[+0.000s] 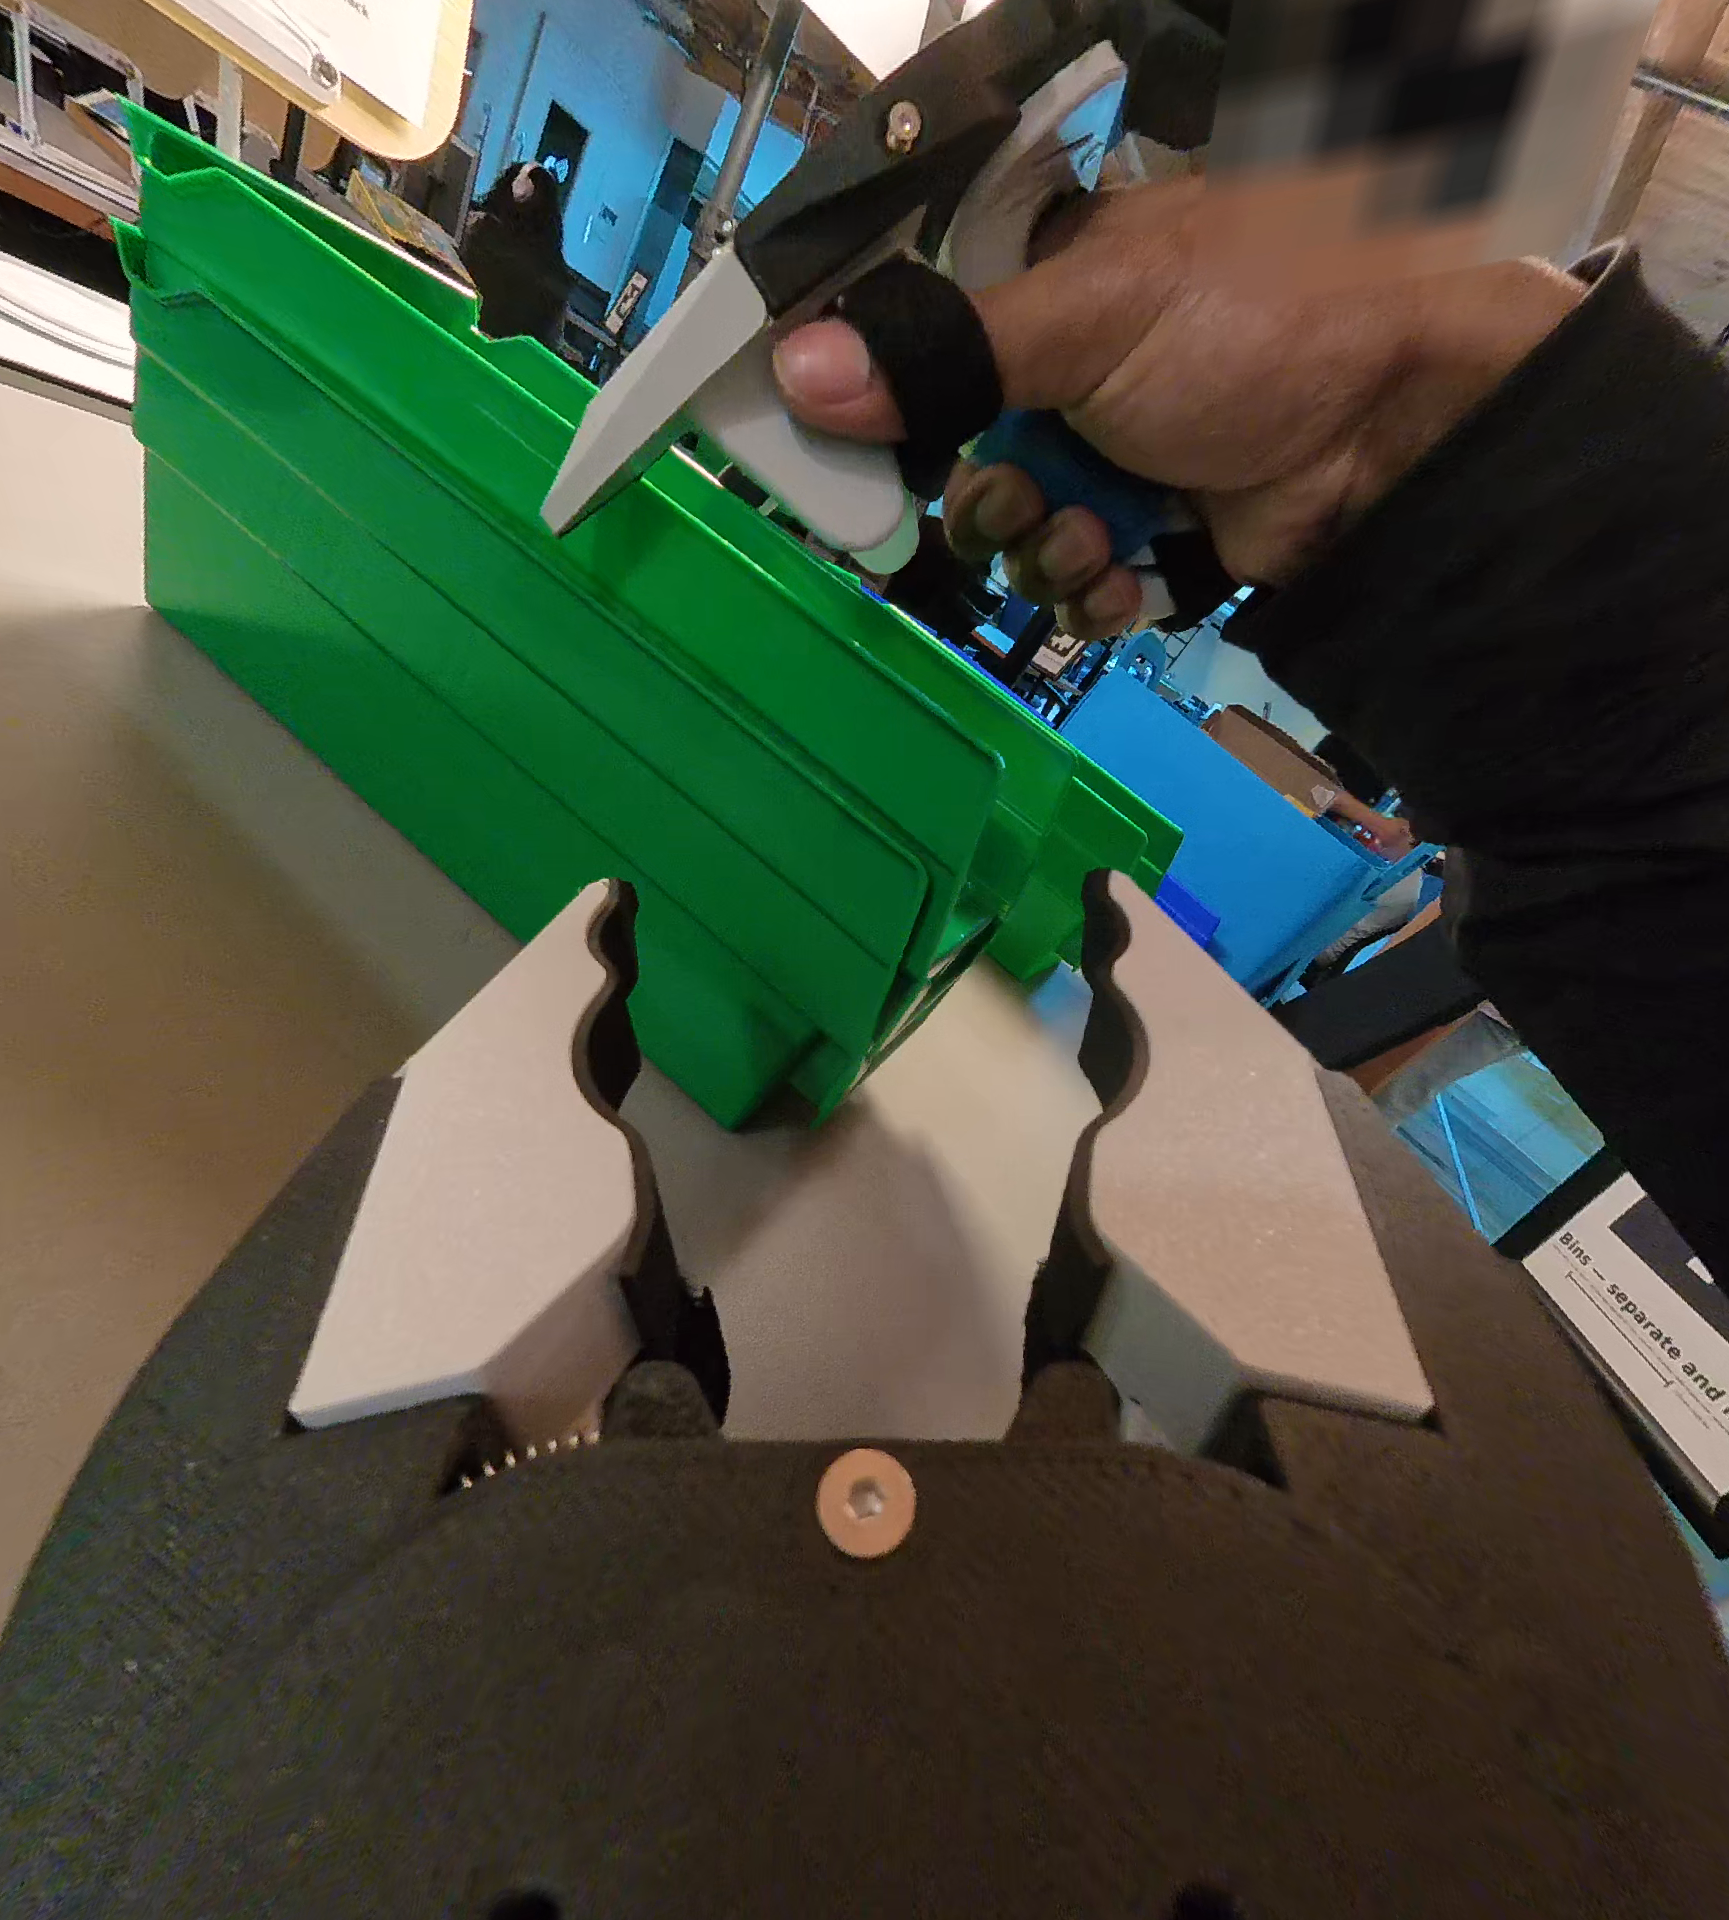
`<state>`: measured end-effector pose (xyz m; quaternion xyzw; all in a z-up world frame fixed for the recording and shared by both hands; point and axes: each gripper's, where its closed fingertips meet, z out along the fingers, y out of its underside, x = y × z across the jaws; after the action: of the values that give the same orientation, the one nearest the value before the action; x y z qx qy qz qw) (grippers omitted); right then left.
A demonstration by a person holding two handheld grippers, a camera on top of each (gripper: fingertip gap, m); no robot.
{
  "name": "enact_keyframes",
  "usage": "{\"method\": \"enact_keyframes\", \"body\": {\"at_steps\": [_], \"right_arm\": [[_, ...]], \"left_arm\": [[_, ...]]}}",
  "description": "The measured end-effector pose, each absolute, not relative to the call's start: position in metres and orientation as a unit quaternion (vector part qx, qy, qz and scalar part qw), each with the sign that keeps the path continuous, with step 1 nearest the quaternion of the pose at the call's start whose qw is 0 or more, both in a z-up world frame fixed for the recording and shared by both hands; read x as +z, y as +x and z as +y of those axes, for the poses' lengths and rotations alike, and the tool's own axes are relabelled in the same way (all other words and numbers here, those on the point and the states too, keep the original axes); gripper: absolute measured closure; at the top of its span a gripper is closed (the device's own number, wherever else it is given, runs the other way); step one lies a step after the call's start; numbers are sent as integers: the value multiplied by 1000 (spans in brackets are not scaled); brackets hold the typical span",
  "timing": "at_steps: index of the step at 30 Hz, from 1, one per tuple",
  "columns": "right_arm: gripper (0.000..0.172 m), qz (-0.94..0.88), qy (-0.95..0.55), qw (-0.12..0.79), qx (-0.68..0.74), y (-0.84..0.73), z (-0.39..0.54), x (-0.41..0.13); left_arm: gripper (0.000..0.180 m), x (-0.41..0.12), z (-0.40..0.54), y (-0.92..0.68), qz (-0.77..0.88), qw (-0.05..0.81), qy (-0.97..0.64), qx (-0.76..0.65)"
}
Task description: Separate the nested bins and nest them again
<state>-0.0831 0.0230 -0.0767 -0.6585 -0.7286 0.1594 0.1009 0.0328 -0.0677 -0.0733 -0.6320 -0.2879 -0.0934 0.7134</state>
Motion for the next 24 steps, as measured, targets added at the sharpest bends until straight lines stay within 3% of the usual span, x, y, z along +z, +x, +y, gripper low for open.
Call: {"method": "enact_keyframes", "body": {"at_steps": [9,24], "right_arm": [[73,-735,-648,96,173,-82,16,-72],[74,-746,-628,62,210,-79,-1,-57]], "left_arm": [[95,-74,-68,32,-292,712,-631,-97],[95,-73,-69,31,-294,715,-627,-101]]}}
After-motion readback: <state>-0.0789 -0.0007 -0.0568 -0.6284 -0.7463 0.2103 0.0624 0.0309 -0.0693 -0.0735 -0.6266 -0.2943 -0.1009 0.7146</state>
